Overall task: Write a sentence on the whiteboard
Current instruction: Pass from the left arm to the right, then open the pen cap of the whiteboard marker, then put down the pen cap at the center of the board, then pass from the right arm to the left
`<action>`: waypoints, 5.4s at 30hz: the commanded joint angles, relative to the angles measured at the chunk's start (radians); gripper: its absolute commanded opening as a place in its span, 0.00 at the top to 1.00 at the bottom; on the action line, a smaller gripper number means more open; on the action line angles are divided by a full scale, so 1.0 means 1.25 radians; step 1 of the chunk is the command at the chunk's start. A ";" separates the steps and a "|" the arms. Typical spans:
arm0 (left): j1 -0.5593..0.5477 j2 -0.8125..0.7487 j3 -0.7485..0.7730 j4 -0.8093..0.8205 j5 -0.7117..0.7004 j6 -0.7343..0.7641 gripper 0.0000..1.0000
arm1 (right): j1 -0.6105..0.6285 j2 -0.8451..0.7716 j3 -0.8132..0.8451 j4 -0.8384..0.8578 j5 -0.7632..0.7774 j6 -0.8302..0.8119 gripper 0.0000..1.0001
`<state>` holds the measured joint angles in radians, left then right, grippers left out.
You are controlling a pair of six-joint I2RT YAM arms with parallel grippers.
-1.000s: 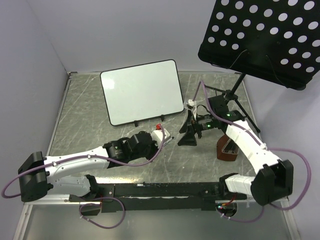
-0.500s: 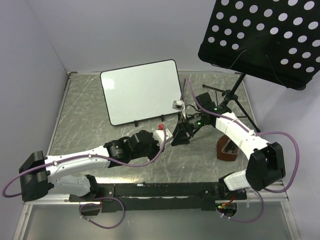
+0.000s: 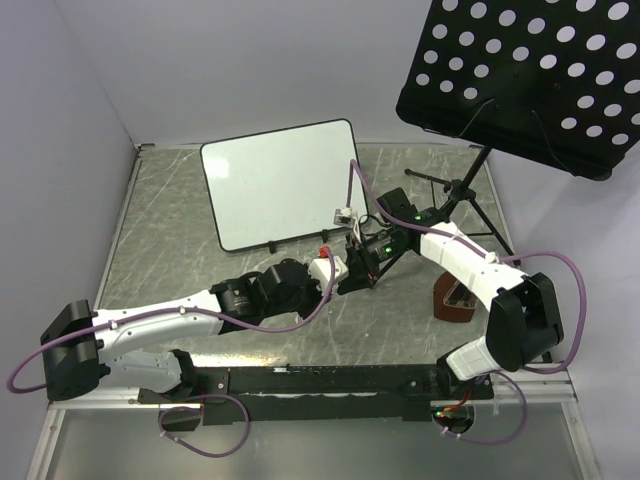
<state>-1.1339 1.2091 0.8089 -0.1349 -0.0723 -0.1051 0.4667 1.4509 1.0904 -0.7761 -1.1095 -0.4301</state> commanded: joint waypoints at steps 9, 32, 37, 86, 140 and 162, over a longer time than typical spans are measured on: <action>-0.005 0.008 0.039 0.039 0.003 -0.002 0.99 | 0.018 0.017 0.044 0.000 0.013 0.000 0.85; 0.105 -0.372 -0.215 0.208 0.190 -0.218 0.03 | -0.069 -0.088 0.091 -0.185 -0.109 -0.175 1.00; 0.112 -0.301 -0.212 0.250 0.275 -0.209 0.11 | -0.069 -0.093 0.090 -0.207 -0.154 -0.215 1.00; 0.235 -0.279 -0.364 0.126 0.121 -0.734 0.99 | -0.213 -0.267 -0.088 -0.016 -0.142 -0.136 1.00; 0.086 0.054 0.141 0.035 0.389 0.157 0.24 | -0.145 -0.211 -0.100 -0.054 -0.135 -0.176 1.00; 0.082 0.167 0.209 -0.011 0.413 0.090 0.99 | -0.144 -0.202 -0.098 -0.063 -0.180 -0.179 0.75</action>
<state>-1.0245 1.4200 1.0653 -0.2062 0.4206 0.0311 0.2771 1.2007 0.9565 -0.8669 -1.2377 -0.6289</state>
